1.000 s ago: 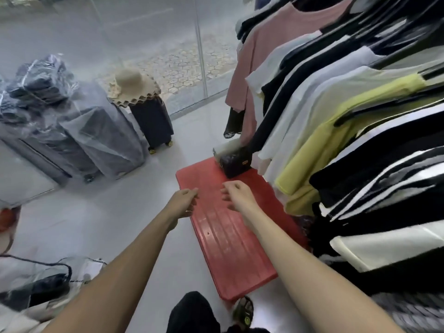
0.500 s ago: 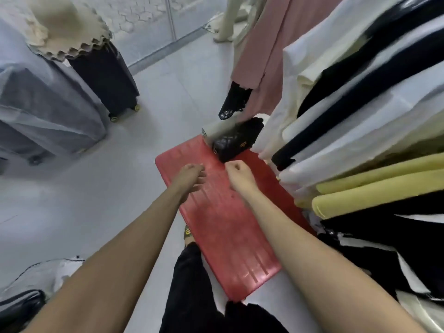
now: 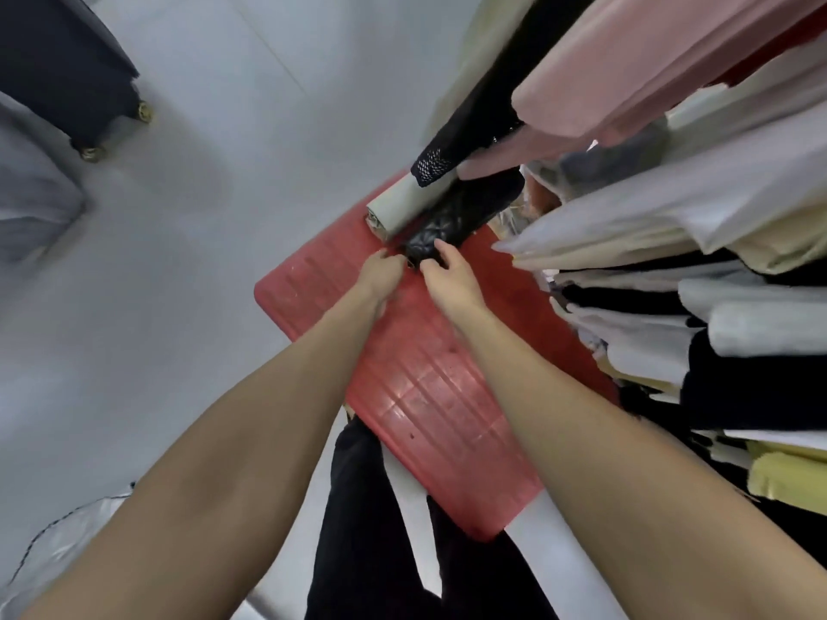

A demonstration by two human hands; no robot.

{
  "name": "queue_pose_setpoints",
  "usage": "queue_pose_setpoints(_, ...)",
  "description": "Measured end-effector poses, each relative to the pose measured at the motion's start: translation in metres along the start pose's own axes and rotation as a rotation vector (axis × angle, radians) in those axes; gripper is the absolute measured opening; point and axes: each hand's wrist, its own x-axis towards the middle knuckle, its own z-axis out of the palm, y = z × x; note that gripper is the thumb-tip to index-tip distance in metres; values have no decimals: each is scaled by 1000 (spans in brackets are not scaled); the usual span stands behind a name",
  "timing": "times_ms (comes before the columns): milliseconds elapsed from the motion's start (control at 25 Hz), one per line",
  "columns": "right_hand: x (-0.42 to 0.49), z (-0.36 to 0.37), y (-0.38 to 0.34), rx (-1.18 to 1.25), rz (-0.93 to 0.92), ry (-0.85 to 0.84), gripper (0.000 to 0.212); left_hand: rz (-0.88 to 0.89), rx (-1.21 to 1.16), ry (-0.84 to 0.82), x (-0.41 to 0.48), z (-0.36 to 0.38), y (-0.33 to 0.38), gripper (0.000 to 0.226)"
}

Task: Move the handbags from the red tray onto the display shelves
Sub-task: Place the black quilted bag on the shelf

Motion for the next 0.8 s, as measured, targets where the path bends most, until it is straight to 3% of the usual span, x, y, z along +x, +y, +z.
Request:
queue_pose_setpoints(240, 11, 12, -6, -153, 3, -6, 57, -34, 73, 53, 25, -1, 9, 21)
queue_pose_setpoints(680, 4, 20, 1, -155, -3, -48, 64, -108, 82, -20, 18, -4, -1, 27)
queue_pose_setpoints(800, -2, 24, 3, -191, -7, -43, 62, -103, 114, -21, 19, -15, -8, 17)
